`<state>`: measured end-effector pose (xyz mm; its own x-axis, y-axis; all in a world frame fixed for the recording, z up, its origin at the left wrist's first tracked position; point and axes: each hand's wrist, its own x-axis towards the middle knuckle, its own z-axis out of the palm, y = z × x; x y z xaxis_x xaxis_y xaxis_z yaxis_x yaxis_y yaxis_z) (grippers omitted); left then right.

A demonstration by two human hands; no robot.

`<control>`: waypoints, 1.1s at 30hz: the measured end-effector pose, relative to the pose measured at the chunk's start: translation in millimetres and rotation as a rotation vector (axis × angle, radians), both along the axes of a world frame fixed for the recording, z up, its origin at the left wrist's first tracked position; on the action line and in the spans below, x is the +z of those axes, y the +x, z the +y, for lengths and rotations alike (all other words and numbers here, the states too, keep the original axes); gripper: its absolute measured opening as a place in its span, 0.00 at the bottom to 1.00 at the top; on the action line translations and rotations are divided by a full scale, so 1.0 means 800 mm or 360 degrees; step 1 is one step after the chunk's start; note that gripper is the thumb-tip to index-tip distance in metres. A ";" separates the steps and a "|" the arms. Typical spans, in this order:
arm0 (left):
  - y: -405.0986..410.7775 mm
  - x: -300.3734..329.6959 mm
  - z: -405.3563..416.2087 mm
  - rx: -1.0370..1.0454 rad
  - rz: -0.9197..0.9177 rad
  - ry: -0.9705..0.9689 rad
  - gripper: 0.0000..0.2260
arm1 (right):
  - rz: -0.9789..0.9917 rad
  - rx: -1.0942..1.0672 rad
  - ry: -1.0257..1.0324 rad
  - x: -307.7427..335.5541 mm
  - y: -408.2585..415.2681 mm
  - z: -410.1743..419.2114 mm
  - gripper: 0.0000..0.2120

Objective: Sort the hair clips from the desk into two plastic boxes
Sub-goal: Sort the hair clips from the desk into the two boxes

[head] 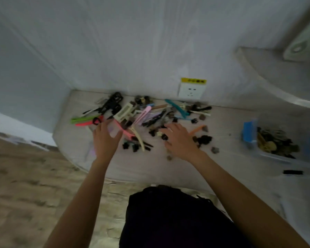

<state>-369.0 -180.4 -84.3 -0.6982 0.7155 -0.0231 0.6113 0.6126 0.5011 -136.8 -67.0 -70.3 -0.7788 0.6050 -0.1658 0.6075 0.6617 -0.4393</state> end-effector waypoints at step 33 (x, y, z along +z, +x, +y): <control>-0.170 -0.010 -0.022 0.0388 -0.0750 0.0126 0.20 | -0.0234 0.0482 0.0243 -0.025 -0.303 0.065 0.31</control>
